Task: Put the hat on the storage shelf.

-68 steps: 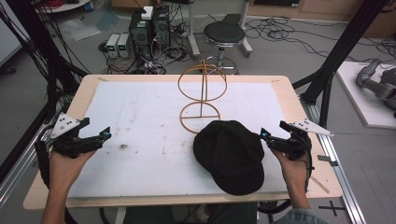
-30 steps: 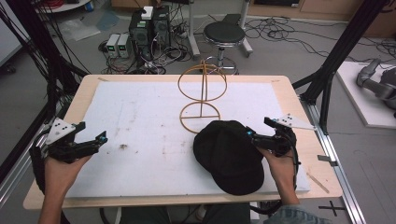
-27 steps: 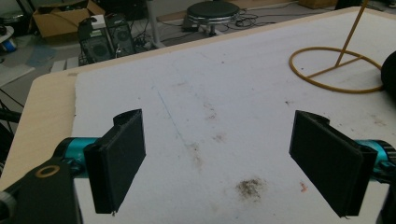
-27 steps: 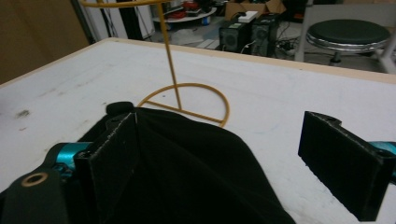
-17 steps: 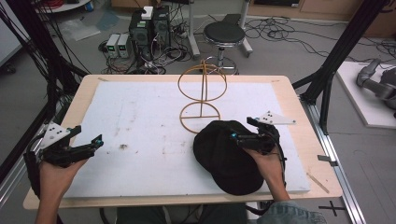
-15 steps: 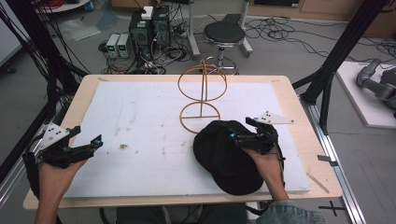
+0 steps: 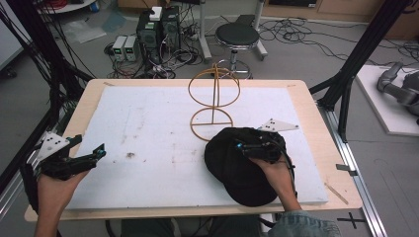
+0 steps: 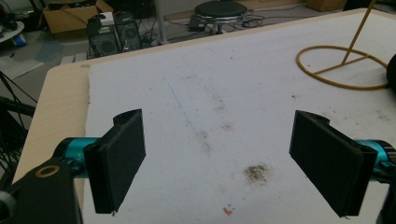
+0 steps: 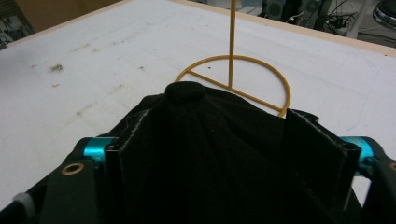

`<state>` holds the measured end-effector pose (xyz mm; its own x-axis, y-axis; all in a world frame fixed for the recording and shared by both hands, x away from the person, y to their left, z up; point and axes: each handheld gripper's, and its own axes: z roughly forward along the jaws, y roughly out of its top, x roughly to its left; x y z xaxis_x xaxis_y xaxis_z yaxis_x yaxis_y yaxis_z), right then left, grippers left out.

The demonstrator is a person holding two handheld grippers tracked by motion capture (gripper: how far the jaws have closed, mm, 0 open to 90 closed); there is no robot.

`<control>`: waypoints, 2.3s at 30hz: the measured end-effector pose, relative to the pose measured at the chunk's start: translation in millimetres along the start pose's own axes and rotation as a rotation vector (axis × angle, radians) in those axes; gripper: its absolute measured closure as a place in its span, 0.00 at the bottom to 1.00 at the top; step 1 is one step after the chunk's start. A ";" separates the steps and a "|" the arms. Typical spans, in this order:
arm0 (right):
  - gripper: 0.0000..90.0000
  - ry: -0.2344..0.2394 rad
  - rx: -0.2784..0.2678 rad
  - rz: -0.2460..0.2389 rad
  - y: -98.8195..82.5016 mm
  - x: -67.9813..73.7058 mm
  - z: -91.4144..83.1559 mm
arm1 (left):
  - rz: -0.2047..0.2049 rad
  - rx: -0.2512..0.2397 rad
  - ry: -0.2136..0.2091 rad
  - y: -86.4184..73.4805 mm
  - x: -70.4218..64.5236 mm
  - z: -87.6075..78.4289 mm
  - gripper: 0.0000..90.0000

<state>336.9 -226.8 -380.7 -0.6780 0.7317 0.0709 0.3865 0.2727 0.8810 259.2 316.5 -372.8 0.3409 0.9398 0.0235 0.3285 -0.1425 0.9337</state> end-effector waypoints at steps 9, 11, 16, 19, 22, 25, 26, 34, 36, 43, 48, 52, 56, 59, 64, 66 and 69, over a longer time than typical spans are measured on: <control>0.57 -0.005 0.016 -0.016 -2.1 2.4 0.1 | -0.001 0.000 0.000 0.2 -0.1 0.4 0.21; 0.62 -0.004 0.019 -0.027 -2.1 3.2 0.2 | 0.000 0.000 0.000 0.2 0.0 0.4 0.21; 0.74 -0.013 0.018 -0.051 -2.2 5.6 -0.8 | 0.001 0.004 0.002 0.0 0.6 0.7 0.21; 0.79 -0.001 0.028 -0.051 -2.8 6.2 -0.9 | -0.001 0.004 0.002 0.0 0.4 1.2 0.21; 0.82 0.004 0.023 -0.052 -2.7 5.6 -1.6 | -0.001 0.006 0.002 0.0 0.4 1.9 0.21; 0.86 0.006 0.013 -0.040 -2.7 5.0 -4.0 | -0.003 0.004 0.001 0.4 0.4 2.2 0.21; 0.86 0.009 0.010 -0.034 -2.6 4.6 -5.1 | -0.001 0.004 0.001 0.6 0.5 2.2 0.21; 0.89 0.007 -0.018 -0.017 0.2 3.0 -14.3 | -0.002 0.001 -0.003 1.9 0.1 3.4 0.21; 0.89 0.003 -0.024 -0.015 1.0 2.7 -17.1 | 0.000 0.001 -0.003 2.6 0.4 3.1 0.21; 0.89 -0.002 -0.057 0.007 1.8 -2.0 -29.8 | -0.001 -0.006 -0.011 5.4 -0.7 6.4 0.21; 0.89 -0.034 -0.092 -0.010 2.3 -3.7 -41.3 | 0.007 -0.003 -0.020 7.5 -2.6 11.7 0.21; 0.89 -0.044 -0.120 -0.008 2.4 -4.4 -51.2 | 0.008 -0.005 -0.028 9.7 -5.0 15.2 0.21; 0.90 -0.057 -0.152 0.001 2.5 -7.0 -60.9 | 0.011 -0.007 -0.036 11.6 -6.7 18.6 0.21; 0.91 -0.069 -0.170 0.012 2.5 -7.5 -67.4 | 0.012 -0.006 -0.041 12.8 -7.4 21.1 0.21; 0.91 -0.084 -0.188 0.020 2.5 -9.9 -77.0 | 0.013 -0.010 -0.047 14.7 -8.4 23.8 0.21; 0.92 -0.086 -0.195 0.027 2.7 -11.1 -81.7 | 0.011 -0.011 -0.047 15.4 -8.9 24.8 0.21; 0.92 -0.090 -0.208 0.021 3.5 -11.8 -86.8 | 0.014 -0.010 -0.049 16.0 -9.1 25.7 0.21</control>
<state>292.0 -288.7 -337.9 -0.6092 0.7910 0.0563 0.2565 0.1293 0.9579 284.0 297.6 -367.3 0.3886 0.9212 0.0195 0.3149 -0.1526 0.9368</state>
